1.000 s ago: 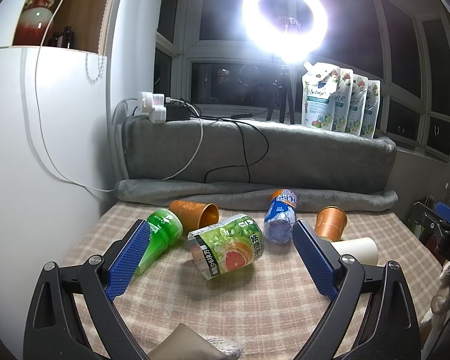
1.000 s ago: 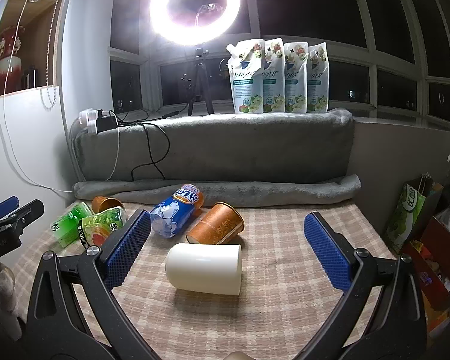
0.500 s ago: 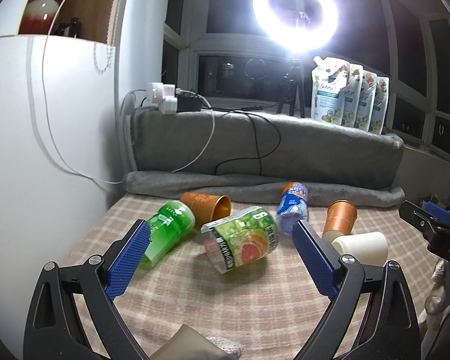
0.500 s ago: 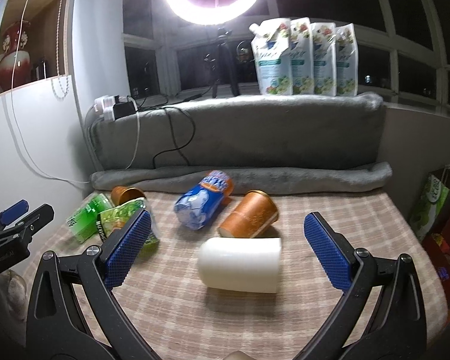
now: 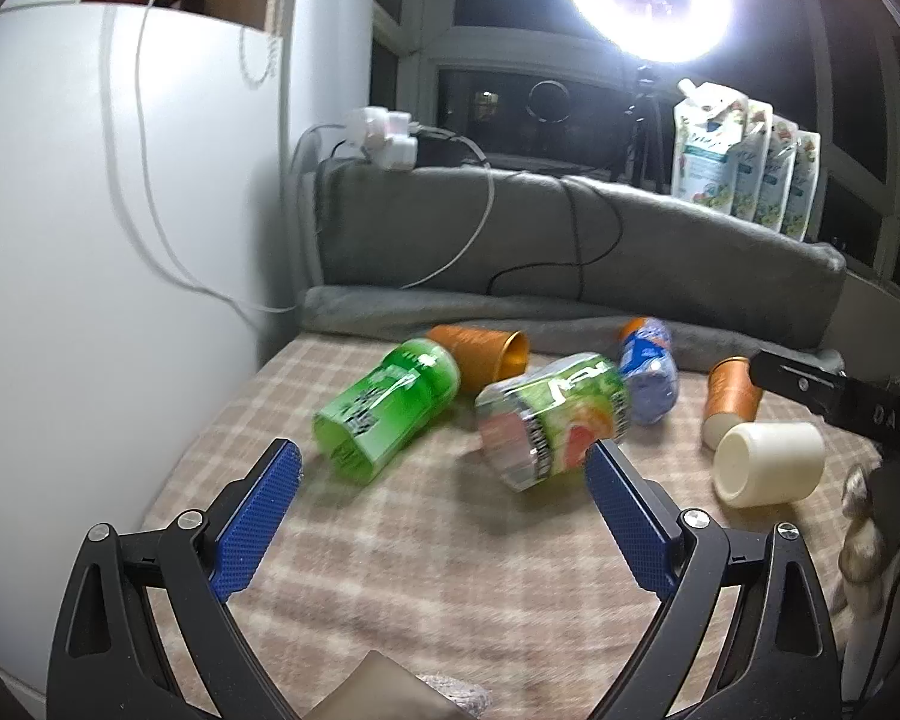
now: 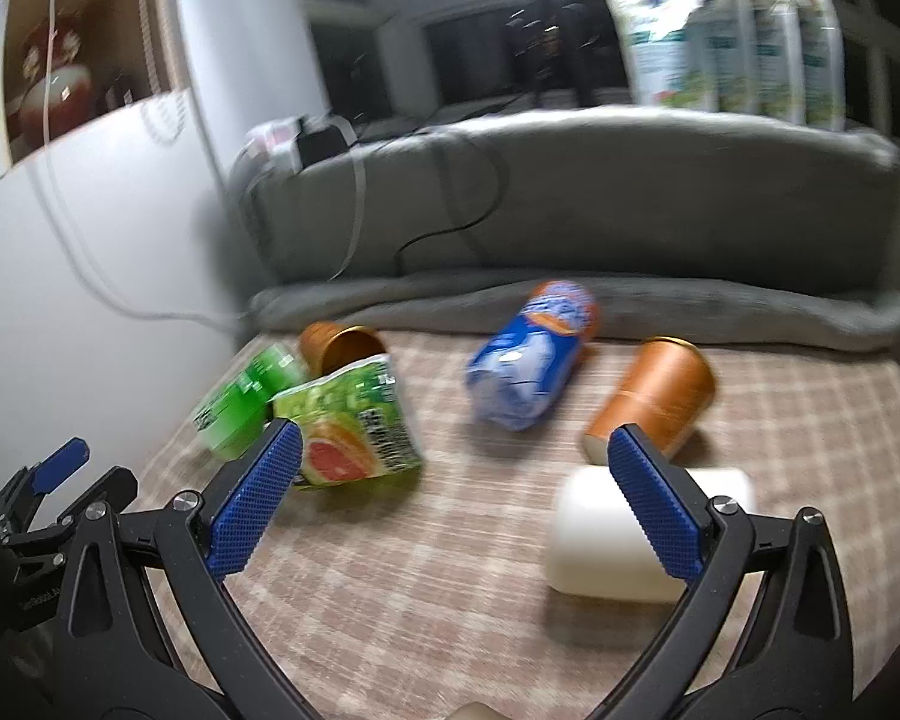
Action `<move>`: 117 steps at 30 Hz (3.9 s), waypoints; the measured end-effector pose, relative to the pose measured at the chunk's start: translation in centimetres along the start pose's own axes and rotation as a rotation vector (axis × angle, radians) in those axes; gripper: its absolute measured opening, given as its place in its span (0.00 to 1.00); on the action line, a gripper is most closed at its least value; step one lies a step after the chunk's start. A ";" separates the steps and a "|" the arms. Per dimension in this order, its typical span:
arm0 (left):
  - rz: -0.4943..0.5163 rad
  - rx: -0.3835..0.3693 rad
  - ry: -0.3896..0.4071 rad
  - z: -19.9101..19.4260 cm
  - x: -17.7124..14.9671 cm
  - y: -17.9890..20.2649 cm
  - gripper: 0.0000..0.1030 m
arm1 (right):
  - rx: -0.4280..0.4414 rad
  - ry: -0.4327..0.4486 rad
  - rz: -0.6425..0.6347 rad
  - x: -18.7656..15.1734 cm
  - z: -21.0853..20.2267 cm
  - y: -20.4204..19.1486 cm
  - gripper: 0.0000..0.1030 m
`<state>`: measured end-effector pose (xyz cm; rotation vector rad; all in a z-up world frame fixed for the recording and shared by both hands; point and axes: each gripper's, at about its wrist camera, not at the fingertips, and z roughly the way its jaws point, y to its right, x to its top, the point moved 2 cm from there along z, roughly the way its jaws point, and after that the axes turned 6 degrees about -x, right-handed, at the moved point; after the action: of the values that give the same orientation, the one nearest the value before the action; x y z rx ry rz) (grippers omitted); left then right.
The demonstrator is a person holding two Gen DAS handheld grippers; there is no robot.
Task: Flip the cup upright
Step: 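Move the right gripper toward the lying grapefruit green tea bottle, then close the right gripper on the grapefruit tea bottle and lift it, then rotate the held bottle upright and set it on the table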
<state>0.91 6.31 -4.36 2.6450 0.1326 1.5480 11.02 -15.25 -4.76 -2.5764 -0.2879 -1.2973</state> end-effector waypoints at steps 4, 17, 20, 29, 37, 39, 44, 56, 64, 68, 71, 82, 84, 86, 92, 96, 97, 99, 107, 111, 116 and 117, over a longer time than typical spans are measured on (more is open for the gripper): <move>-0.017 0.016 -0.022 0.0 -0.6 -1.1 0.93 | 0.064 -0.046 -0.201 1.3 1.8 -2.1 1.00; -0.081 0.032 -0.088 0.4 -1.9 -3.1 0.93 | 0.270 -0.226 -0.995 1.4 7.1 -9.9 1.00; -0.089 0.042 -0.090 0.3 -1.7 -3.5 0.93 | 0.287 -0.249 -1.117 0.9 8.5 -11.3 1.00; -0.142 0.096 -0.096 0.6 -1.2 -5.8 0.93 | 0.281 -0.282 -1.440 -0.8 11.7 -14.5 1.00; -0.162 0.111 -0.104 1.3 -0.9 -6.7 0.93 | 0.259 -0.322 -1.594 -2.8 14.2 -15.3 0.97; -0.161 0.111 -0.105 1.4 -0.9 -6.7 0.93 | 0.250 -0.313 -1.602 -3.1 14.7 -15.5 0.95; -0.161 0.113 -0.104 1.4 -0.7 -6.7 0.93 | 0.222 -0.286 -1.625 -3.9 15.7 -15.7 0.89; -0.151 0.106 -0.098 1.0 -0.6 -6.5 0.93 | 0.248 -0.307 -1.348 -1.4 13.6 -15.2 0.86; -0.169 0.037 -0.124 0.7 -0.8 -6.1 0.93 | 0.320 -0.387 -0.784 1.3 10.7 -12.5 0.86; -0.229 -0.042 -0.190 1.3 -1.5 -6.1 0.93 | 0.355 -0.500 -0.405 0.8 10.5 -9.9 0.86; -0.269 -0.087 -0.231 1.6 -1.9 -6.0 0.93 | 0.382 -0.579 -0.161 -0.8 10.1 -7.9 0.87; -0.272 -0.173 -0.293 1.9 -2.1 -4.5 0.93 | 0.415 -0.699 0.312 -5.8 10.6 -5.2 0.87; -0.265 -0.183 -0.300 1.9 -1.9 -4.1 0.93 | 0.404 -0.691 0.331 -6.1 10.5 -4.7 0.87; -0.260 -0.195 -0.307 2.0 -1.8 -3.7 0.93 | 0.401 -0.686 0.336 -6.1 10.3 -4.4 0.88; -0.264 -0.230 -0.338 2.4 -1.5 -2.8 0.93 | 0.390 -0.670 0.315 -5.8 8.6 -3.2 0.89; -0.270 -0.239 -0.355 2.9 -1.5 -2.2 0.93 | 0.381 -0.649 0.305 -5.4 8.3 -2.9 0.90; -0.267 -0.239 -0.361 3.0 -1.6 -2.0 0.93 | 0.385 -0.649 0.309 -5.3 8.3 -2.7 0.90; -0.277 -0.258 -0.380 3.3 -1.8 -1.7 0.93 | 0.381 -0.621 0.296 -5.0 7.7 -2.4 0.90; -0.455 -0.406 -0.499 5.4 -2.0 -1.2 0.92 | 0.240 -0.348 0.123 -3.5 1.7 -0.2 0.90; -0.531 -0.484 -0.550 7.3 -1.4 -0.1 0.92 | 0.161 -0.237 0.105 -4.1 -2.0 2.2 0.90; -0.564 -0.503 -0.601 10.1 -0.6 1.5 0.92 | 0.105 -0.198 0.205 -5.7 -4.8 6.2 0.90; -0.568 -0.506 -0.608 10.5 -0.5 1.7 0.92 | 0.096 -0.195 0.216 -5.9 -5.1 6.7 0.90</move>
<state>9.86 4.33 -9.72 2.2544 0.3551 0.4929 5.58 -23.57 -7.41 -2.5713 -0.0993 -0.9384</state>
